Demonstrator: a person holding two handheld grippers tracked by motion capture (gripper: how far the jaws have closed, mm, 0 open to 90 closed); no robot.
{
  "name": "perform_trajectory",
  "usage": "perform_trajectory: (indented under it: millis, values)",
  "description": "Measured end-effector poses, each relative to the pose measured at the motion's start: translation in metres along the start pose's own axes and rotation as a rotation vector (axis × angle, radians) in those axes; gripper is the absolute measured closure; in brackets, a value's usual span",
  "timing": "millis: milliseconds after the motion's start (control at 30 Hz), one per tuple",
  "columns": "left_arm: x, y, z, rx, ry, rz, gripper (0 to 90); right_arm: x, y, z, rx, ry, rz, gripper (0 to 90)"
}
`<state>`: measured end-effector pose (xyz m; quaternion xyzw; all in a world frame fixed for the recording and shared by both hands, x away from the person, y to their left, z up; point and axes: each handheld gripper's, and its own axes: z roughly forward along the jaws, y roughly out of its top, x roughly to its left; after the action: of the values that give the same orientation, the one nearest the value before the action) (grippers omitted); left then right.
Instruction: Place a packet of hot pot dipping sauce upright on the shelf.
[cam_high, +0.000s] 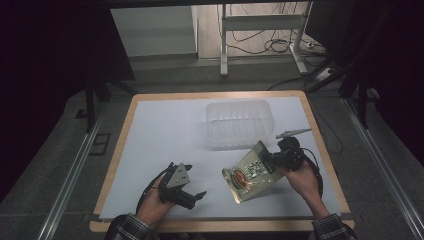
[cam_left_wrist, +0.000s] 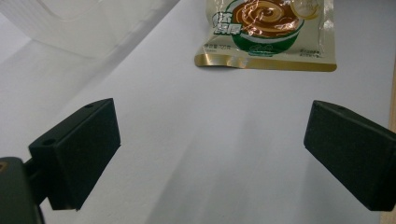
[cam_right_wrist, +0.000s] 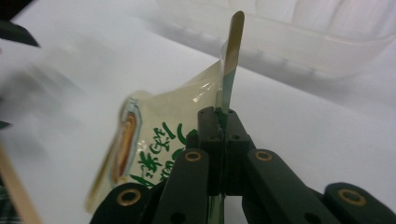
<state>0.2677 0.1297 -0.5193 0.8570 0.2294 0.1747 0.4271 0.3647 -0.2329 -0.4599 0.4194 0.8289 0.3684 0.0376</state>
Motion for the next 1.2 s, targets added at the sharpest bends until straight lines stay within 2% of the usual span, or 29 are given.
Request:
perform_trajectory:
  millis: [433, 600, 800, 1033, 1200]
  values:
    - [-0.001, 0.000, 0.000, -0.002, 0.000, 0.002, 3.3, 0.018, 0.026, -0.024, -0.031, 0.063, 0.006, 89.1]
    - [-0.001, 0.000, 0.000, 0.000, 0.000, 0.003, 3.3, 0.020, 0.037, -0.033, -0.055, 0.112, 0.031, 89.2]
    - [-0.001, 0.001, 0.000, -0.001, 0.000, 0.004, 3.3, 0.019, 0.044, -0.042, -0.078, 0.104, 0.062, 89.3]
    - [-0.001, 0.001, 0.000, 0.000, 0.000, 0.004, 3.3, 0.008, 0.053, -0.055, -0.121, 0.065, 0.097, 89.2]
    - [-0.001, 0.001, 0.000, 0.000, -0.001, 0.004, 3.3, 0.002, 0.057, -0.064, -0.148, 0.071, 0.125, 89.2]
